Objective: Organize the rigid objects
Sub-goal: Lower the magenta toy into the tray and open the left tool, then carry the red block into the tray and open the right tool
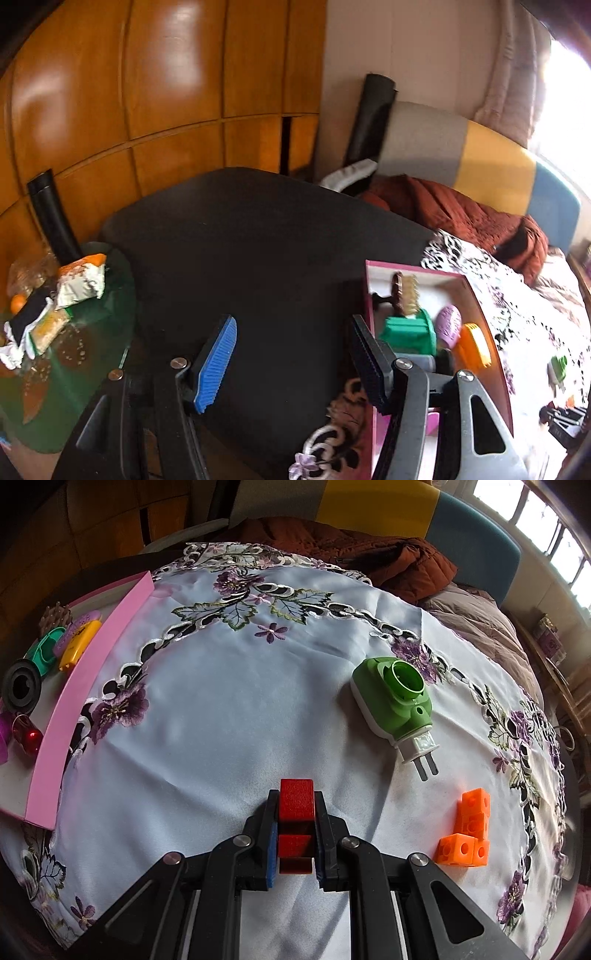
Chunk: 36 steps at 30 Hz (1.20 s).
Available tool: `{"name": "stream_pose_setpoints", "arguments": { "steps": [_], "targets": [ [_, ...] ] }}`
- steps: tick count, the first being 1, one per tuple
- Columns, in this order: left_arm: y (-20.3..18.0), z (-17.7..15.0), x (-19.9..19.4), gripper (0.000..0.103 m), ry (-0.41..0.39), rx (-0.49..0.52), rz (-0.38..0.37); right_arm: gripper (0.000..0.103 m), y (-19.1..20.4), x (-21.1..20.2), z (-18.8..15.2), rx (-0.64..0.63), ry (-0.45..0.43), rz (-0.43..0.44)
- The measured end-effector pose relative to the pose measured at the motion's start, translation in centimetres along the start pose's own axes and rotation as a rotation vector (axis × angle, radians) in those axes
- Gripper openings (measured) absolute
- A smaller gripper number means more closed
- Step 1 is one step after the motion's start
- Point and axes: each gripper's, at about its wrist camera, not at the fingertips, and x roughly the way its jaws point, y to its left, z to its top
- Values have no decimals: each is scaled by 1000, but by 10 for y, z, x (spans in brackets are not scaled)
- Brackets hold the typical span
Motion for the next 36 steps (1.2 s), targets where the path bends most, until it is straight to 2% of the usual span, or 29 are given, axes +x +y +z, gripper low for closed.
{"name": "stream_pose_setpoints", "arguments": {
  "steps": [9,17,22,27,31,36],
  "targets": [
    [21,6,-4,62,-30,-34,28,15,-1,-3,3,45,-5,-13],
    [28,7,-6,62,-33,-46,33,15,13,-33,25,101,-109,26],
    [28,4,-4,62,-18,-37,26,15,55,-60,48,50,-192,147],
    [25,0,-4,62,-9,-17,13,15,118,-76,69,-50,-242,264],
    [21,-2,-7,62,-12,0,-2,15,166,-72,83,-133,-238,316],
    [18,-2,-8,62,-14,11,-12,15,210,-44,89,-198,-169,313]
  ]
}}
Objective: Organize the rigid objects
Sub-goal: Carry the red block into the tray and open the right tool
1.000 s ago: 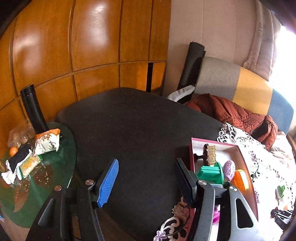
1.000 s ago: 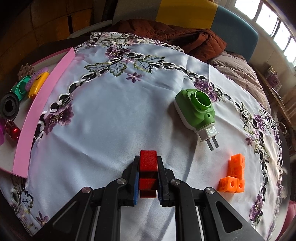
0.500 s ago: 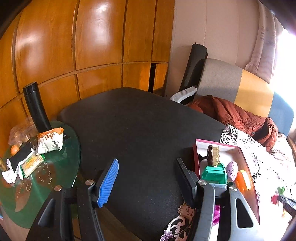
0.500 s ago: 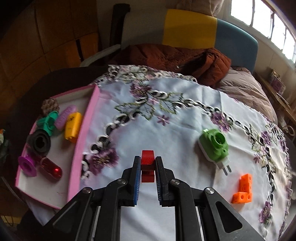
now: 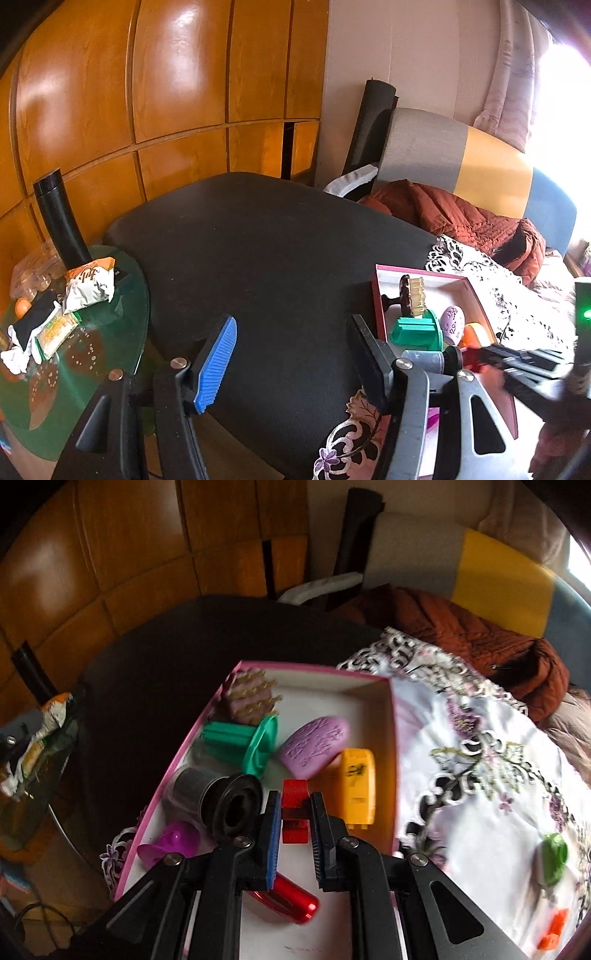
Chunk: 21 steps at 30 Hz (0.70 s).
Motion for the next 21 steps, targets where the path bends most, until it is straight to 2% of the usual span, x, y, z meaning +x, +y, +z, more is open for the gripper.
{"name": "stream_pose_setpoints", "arguments": {
  "steps": [4,10,14,18,21],
  "targets": [
    [0,-1,0,62,2,4,-5,15,14,29,-2,-31,57,-40],
    [1,0,-1,62,-2,5,-6,16,16,35,-9,-19,67,-17],
    [2,0,0,63,1,5,-5,30,15,30,-14,-1,54,-15],
    [1,0,0,63,4,11,-2,37,14,20,-18,-4,24,-22],
    [1,2,-2,63,3,16,3,38,11,10,-19,-3,-4,-30]
  ]
}}
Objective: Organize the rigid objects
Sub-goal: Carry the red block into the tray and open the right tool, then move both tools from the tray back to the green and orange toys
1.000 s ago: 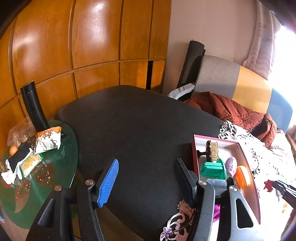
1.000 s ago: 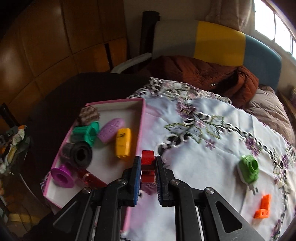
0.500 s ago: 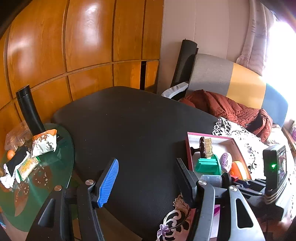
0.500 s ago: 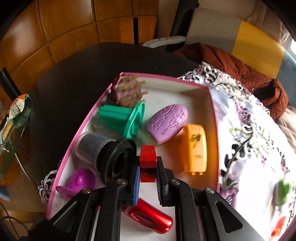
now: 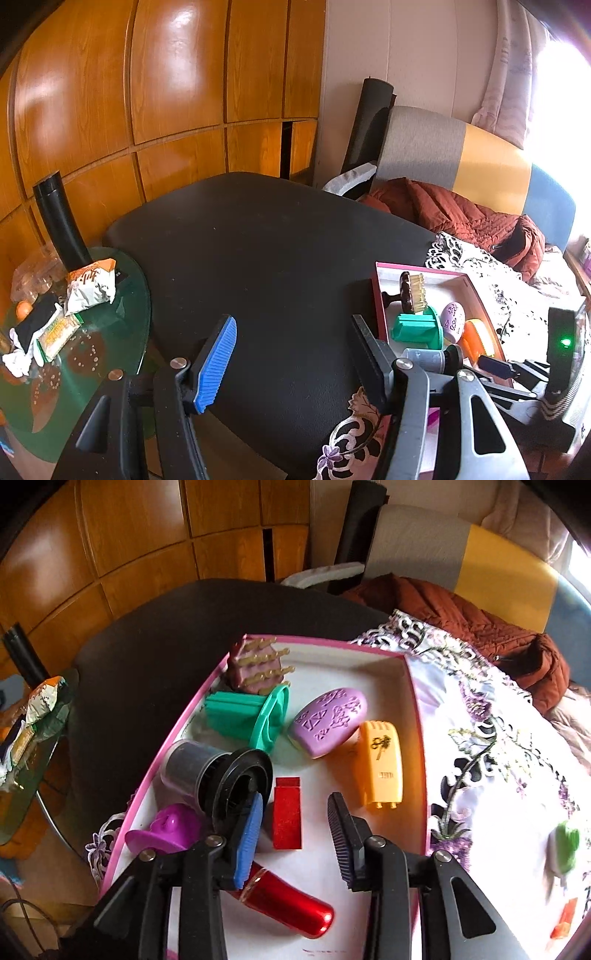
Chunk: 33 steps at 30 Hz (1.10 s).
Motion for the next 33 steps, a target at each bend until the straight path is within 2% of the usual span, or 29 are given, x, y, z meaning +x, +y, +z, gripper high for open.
{"name": "stream_pose_setpoints", "arguments": {
  "steps": [9,21,27,33],
  "targets": [
    [-9,7,-17,63,-43,34,-3,41,-10,-32,-4,17,-82,-16],
    [-29,9,-34,63,-75,88,-25,44,-37,-63,-12,64,-146,-48],
    [-51,5,-35,63,-60,145,-55,48,-64,-76,-19,101,-169,-83],
    [-86,-3,-30,64,-27,229,-118,49,-99,-89,-29,150,-175,-137]
  ]
}}
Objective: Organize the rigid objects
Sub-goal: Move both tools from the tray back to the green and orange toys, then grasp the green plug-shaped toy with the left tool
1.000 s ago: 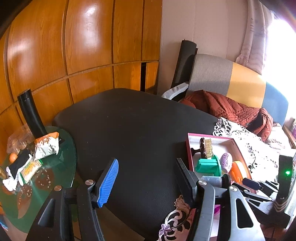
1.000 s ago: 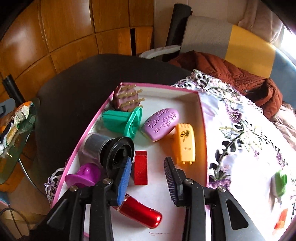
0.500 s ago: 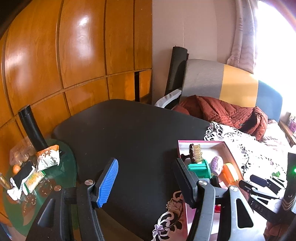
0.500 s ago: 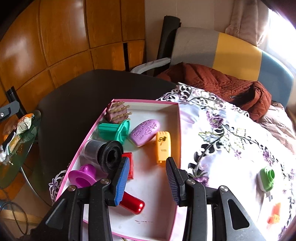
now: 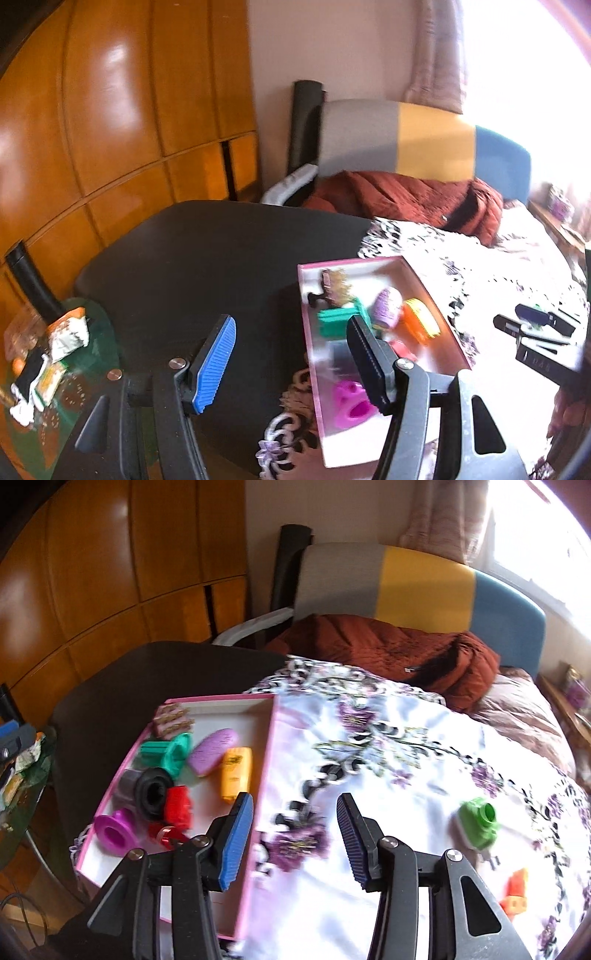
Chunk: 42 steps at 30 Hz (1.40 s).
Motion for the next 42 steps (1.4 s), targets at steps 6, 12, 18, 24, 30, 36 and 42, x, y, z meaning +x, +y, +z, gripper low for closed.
{"name": "stream_pose_setpoints", "arguments": {
  "steps": [6,12,18,24,30,36,42],
  "targets": [
    [-44,-5,9,64,36,102,-89,50,-42,-10,-3,47,0,-74],
    [-84,-11,14,64,57,191,-165,57,-85,-22,-8,86,-3,-161],
    [-121,-13,15,64,64,257,-224,62,-147,-27,-17,178,7,-267],
    [-159,-13,22,64,94,303,-286,63,-226,-26,-44,431,22,-397],
    [-203,-18,36,64,176,315,-421,67,-276,-40,-66,699,36,-457],
    [-250,-18,51,64,241,335,-516,71,-282,-46,-69,762,22,-458],
    [-293,-13,70,76,314,340,-592,73,-285,-43,-71,781,35,-437]
  ]
}}
